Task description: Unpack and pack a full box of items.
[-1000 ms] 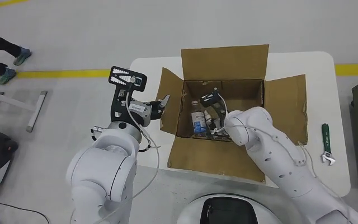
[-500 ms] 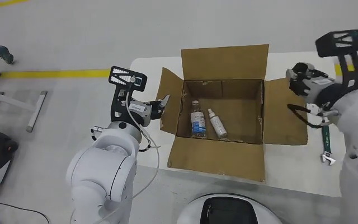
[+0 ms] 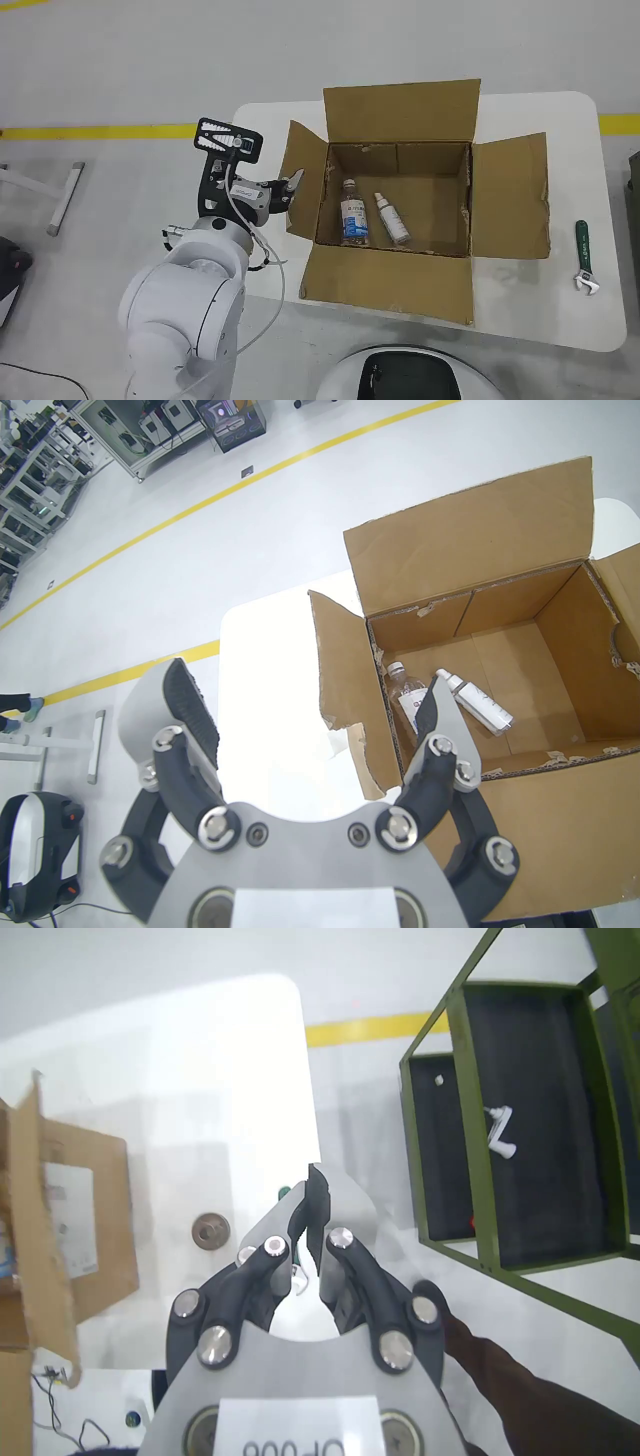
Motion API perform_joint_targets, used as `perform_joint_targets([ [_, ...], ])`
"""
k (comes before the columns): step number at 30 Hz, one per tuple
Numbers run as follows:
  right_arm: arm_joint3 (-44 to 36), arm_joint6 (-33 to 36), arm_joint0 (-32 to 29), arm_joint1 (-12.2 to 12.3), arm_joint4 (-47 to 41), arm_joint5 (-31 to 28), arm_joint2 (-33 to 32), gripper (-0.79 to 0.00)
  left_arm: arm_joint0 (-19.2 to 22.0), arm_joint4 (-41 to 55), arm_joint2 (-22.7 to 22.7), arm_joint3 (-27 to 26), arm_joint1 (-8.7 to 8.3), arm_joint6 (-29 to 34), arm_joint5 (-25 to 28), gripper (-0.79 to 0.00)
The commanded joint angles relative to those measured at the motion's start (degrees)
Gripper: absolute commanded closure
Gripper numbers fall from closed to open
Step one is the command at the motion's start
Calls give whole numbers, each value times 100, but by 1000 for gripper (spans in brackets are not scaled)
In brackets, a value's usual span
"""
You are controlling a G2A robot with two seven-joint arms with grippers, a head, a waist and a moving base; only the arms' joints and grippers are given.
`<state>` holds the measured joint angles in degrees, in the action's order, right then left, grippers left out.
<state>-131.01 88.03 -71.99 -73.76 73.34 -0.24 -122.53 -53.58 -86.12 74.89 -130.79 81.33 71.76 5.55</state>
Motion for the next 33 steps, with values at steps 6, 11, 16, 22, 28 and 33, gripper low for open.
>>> perform_joint_targets([
  [6,333,-3,-502,67,-393,-240,510,0,0,0,0,0,0,0,0,-785],
  [11,664,-3,-522,136,-551,-236,935,-188,0,0,0,0,0,0,0,-785],
  [16,1054,-3,-331,185,-345,-65,1484,-240,0,0,0,0,0,0,0,-785],
  [22,1356,-3,-92,230,-193,57,1978,-292,0,0,0,0,0,0,0,-785],
  [28,1712,-3,82,267,-43,119,2323,-363,0,0,0,0,0,0,0,-785],
  [33,1956,-16,212,283,52,204,2498,-360,0,0,0,0,0,0,0,-785],
])
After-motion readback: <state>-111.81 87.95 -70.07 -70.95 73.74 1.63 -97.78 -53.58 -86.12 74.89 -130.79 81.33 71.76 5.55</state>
